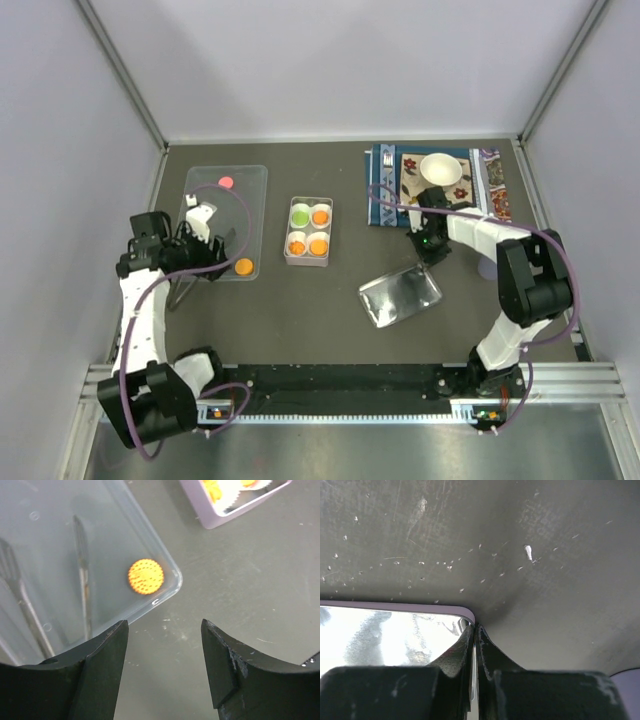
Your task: Pack the cookies
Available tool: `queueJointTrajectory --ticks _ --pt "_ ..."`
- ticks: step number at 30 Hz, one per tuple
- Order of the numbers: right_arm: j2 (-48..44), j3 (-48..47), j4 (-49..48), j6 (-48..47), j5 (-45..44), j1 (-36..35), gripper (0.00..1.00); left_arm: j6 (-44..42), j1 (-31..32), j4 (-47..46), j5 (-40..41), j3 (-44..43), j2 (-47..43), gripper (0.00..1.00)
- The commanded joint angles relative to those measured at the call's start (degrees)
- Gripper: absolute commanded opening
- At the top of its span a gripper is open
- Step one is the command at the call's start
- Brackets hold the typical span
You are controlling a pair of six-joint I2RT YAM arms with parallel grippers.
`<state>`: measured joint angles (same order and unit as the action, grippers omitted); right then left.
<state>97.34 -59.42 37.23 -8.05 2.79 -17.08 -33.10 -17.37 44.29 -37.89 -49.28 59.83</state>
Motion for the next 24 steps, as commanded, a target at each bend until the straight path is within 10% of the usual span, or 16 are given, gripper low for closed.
queueJointTrajectory --ticks 1,24 --pt "-0.74 -2.98 1.35 0.93 2.13 -0.76 0.0 -0.39 4.17 1.23 -5.78 -0.12 -2.53 0.65" --pt "-18.76 -18.37 -0.22 -2.84 17.6 -0.94 0.0 9.54 34.15 -7.54 -10.45 -19.36 12.4 0.66"
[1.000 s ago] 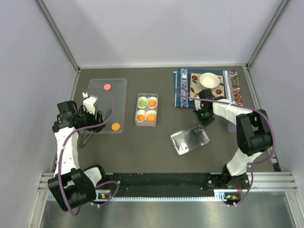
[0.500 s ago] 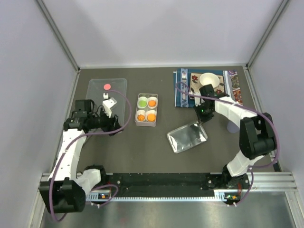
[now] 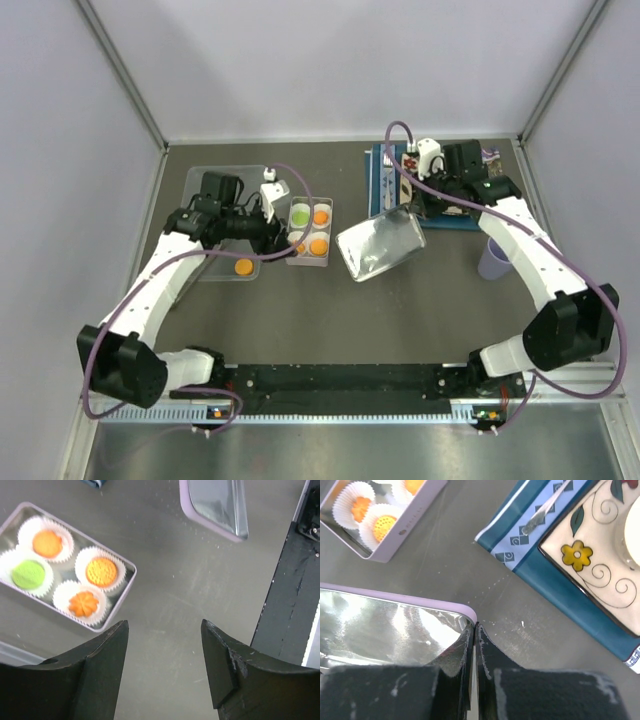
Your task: Pack the cookies
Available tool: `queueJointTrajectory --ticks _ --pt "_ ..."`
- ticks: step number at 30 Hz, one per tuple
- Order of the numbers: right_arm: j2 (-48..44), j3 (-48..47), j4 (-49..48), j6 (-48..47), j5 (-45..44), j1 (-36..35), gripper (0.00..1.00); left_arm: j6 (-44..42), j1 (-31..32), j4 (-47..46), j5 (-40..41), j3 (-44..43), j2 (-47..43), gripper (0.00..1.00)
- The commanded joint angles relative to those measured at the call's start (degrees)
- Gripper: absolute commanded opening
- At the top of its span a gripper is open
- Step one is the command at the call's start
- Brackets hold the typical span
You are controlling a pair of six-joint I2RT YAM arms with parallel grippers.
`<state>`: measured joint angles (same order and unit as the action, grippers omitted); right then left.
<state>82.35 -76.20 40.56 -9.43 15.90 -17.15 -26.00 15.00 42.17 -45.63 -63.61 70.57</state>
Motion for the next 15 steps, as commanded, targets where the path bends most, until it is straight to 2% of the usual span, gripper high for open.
queueJointTrajectory --ticks 1,5,15 --pt "-4.29 -1.49 -4.08 -1.55 5.27 -0.87 0.0 3.4 2.48 -6.48 -3.84 -6.16 2.12 0.66" --pt "-6.23 -1.67 -5.84 -1.91 6.6 -0.87 0.0 6.66 4.85 -10.79 -4.47 -8.54 4.4 0.66" --pt "-11.94 1.49 -8.29 -4.28 13.36 -0.87 0.0 9.21 10.13 -8.95 -9.56 -16.28 10.91 0.67"
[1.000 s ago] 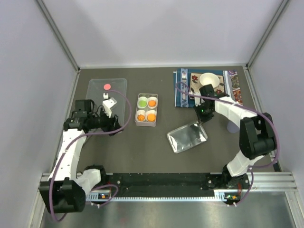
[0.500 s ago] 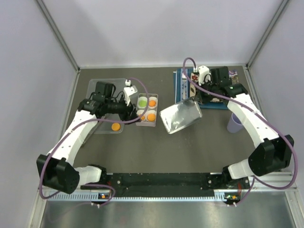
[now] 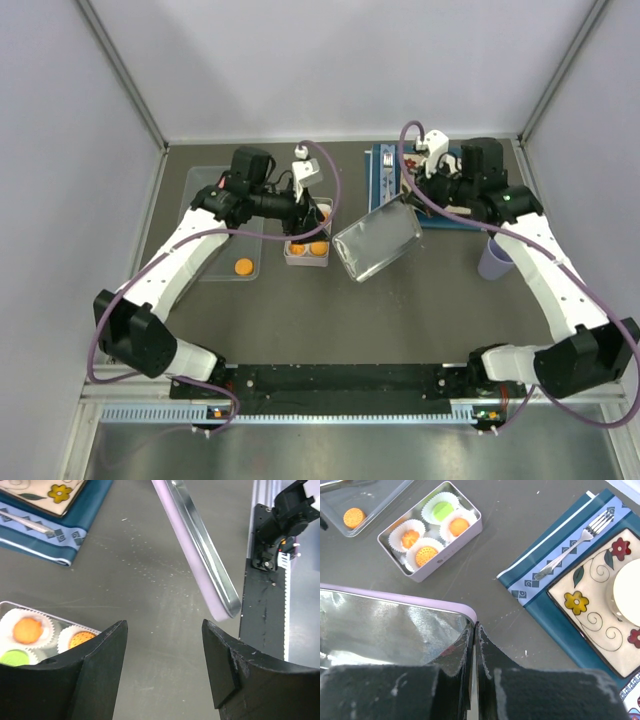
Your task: Pack the cookies
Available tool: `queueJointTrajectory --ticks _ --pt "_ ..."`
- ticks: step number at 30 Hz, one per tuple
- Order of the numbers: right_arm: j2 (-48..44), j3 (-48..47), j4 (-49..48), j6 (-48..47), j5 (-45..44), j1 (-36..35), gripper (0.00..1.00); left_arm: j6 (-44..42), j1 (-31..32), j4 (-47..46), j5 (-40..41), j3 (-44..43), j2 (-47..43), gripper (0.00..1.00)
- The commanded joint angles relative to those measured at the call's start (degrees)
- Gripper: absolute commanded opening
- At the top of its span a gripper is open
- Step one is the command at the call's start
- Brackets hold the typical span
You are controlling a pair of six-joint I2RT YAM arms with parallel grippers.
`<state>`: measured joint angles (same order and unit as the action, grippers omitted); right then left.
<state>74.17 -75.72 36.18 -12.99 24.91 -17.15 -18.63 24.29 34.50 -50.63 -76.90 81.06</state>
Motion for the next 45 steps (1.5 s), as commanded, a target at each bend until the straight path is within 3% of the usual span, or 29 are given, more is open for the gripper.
queueJointTrajectory --ticks 1,12,17,23,30,45 --pt "-4.99 1.36 -5.67 -0.37 4.62 -0.87 0.0 1.67 0.93 -1.37 -4.82 -2.99 0.33 0.67" --pt "-6.5 2.07 -8.41 -0.36 1.21 -0.87 0.0 5.71 1.11 -2.87 -6.15 -7.37 -0.81 0.67" --pt "-5.35 3.04 -7.88 -1.77 -1.69 -1.57 0.0 5.89 2.51 3.28 -1.67 -14.13 2.08 0.66" --pt "-3.95 3.21 -8.14 -2.48 -11.54 -7.27 0.0 4.13 6.99 9.26 5.7 -18.98 6.65 0.66" --pt "-3.51 3.3 -9.29 -1.33 -16.11 -9.75 0.0 2.55 8.93 10.76 11.34 -21.27 10.26 0.66" --pt "-5.35 3.57 -10.26 0.95 -17.79 -10.89 0.0 0.18 11.13 12.08 15.04 -20.92 13.34 0.64"
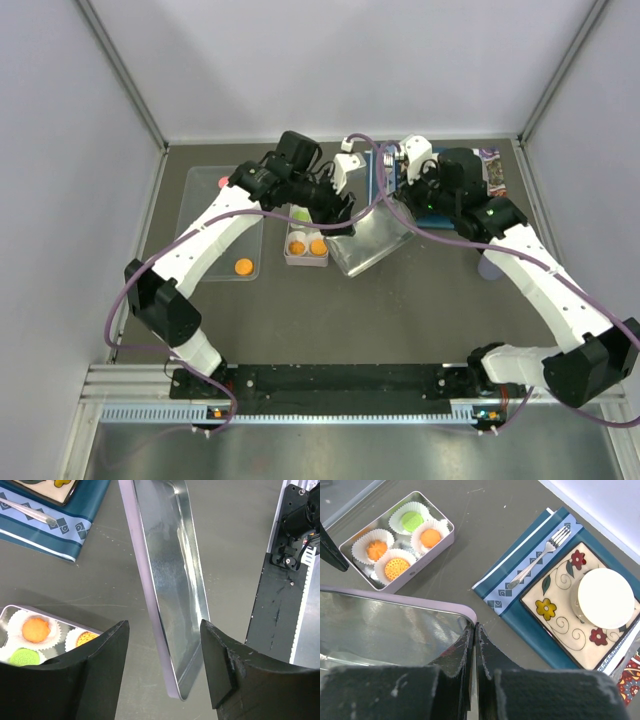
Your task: Pack the cookies
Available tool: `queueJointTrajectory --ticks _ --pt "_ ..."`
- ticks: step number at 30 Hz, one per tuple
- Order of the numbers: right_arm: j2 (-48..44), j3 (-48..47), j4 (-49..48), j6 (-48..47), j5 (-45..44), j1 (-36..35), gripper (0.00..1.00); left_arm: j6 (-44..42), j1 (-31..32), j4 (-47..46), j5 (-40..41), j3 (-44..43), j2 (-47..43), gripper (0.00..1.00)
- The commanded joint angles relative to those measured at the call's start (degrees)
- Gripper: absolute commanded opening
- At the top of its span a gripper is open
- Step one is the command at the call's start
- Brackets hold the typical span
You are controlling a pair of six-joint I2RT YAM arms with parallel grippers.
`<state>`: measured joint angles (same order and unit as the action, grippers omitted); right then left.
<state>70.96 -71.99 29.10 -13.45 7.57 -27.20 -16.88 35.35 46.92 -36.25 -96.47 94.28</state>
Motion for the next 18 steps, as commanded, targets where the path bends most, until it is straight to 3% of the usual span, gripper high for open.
queueJointTrajectory --ticks 1,18 --pt "-2.31 -0.09 -3.17 1.5 -0.37 -0.75 0.0 -1.66 0.07 -0.33 0.65 -1.27 0.2 0.62" --pt "-6.18 2.55 -4.14 2.73 1.3 -0.84 0.0 -3.51 0.59 1.86 -0.4 -2.06 2.66 0.56"
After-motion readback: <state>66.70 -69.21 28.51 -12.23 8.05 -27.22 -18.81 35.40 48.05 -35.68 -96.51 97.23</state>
